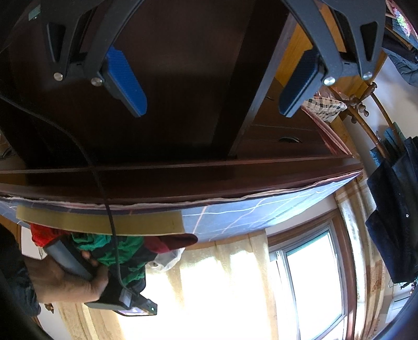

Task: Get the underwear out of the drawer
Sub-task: 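Carry the beige sock with the right gripper over the tray, then open the right gripper to release the beige sock in the tray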

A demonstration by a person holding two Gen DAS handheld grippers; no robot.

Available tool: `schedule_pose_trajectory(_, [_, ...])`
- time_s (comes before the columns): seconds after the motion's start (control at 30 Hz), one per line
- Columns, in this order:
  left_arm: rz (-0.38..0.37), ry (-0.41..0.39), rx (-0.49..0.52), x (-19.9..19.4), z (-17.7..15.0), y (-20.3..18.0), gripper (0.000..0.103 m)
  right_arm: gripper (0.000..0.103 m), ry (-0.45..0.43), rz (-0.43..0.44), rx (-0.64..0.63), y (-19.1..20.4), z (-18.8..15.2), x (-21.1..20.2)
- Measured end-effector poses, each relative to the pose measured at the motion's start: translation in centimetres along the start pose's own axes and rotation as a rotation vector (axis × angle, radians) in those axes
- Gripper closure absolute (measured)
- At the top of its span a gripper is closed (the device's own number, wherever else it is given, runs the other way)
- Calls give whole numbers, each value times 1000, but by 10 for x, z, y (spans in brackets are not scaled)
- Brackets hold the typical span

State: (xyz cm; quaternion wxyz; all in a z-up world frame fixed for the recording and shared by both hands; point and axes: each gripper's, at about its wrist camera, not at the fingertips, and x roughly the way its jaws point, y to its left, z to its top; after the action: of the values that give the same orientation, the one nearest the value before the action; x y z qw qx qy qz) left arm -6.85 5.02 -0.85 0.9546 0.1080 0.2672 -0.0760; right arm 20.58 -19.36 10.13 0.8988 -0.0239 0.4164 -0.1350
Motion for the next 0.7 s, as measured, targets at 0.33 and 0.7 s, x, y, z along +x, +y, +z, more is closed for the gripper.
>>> schedule_pose_trajectory(0.33, [15, -3, 18, 0, -1, -3, 0, 62, -91, 46, -11, -6, -15, -20])
schedule_pose_trajectory(0.7, [35, -3, 24, -4, -3, -9, 0, 33, -339, 202, 53, -20, -60, -89])
